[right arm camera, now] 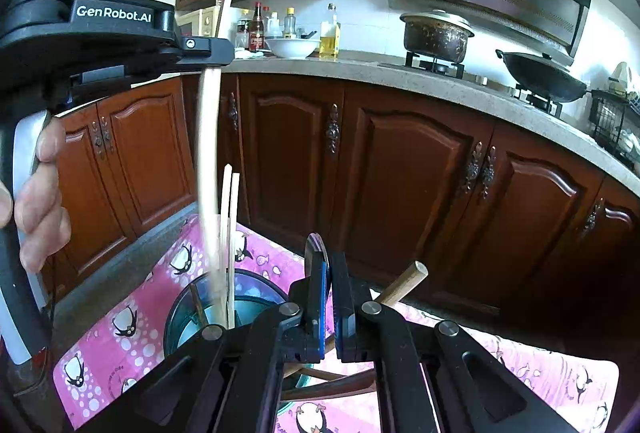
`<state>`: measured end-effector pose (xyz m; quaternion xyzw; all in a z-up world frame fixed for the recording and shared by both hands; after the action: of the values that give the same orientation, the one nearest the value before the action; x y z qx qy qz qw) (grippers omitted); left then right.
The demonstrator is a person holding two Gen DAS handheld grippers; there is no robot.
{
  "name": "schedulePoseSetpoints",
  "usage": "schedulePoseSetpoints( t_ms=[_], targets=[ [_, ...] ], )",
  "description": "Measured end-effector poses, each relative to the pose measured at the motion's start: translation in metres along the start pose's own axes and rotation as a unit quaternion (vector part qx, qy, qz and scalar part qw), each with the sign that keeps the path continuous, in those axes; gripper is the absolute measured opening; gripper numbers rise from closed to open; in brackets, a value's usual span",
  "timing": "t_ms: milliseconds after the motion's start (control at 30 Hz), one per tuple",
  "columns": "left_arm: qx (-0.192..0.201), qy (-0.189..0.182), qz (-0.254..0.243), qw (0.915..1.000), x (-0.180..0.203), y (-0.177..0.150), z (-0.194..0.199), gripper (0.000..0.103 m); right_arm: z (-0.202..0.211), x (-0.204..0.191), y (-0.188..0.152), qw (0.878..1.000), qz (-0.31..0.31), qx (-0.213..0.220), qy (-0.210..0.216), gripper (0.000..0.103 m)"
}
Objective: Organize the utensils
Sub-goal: 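Lower the chopsticks and steel spoon into the white holder with both tools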
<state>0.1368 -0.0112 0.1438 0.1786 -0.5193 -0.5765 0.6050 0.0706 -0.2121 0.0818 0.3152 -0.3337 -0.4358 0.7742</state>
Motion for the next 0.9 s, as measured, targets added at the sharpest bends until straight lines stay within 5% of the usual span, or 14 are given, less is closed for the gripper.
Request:
schedulePoseSetpoints(
  t_ms=[367,800,900],
  targets=[
    [-0.077,0.022,-0.004,0.9968,-0.028,-0.065,-0.005,0.004,-0.004,-0.005,-0.009,1.0,-0.008,-0.014,0.026,0.002],
    [-0.089,0.022,-0.005,0.9957,-0.024,-0.078,0.004,0.005,0.008,-0.008,-0.01,0.997,-0.016,-0.026,0.068,0.009],
    [-0.092,0.029,-0.006,0.9953,-0.023,-0.083,0.006,0.025,0.015,-0.005,-0.01,0.997,-0.024,-0.021,0.074,0.009]
  ],
)
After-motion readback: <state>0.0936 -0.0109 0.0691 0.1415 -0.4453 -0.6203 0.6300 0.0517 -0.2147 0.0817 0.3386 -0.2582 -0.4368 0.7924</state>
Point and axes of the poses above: each gripper's, at about its wrist camera, not at the fingertips, and z roughly against the way its jaws point, x to its right, y to its top, the point moved 3 cm from there along -z, roughly the way its jaws point, and after that the axes turned 12 degrees about z, right-handed, at the moved point
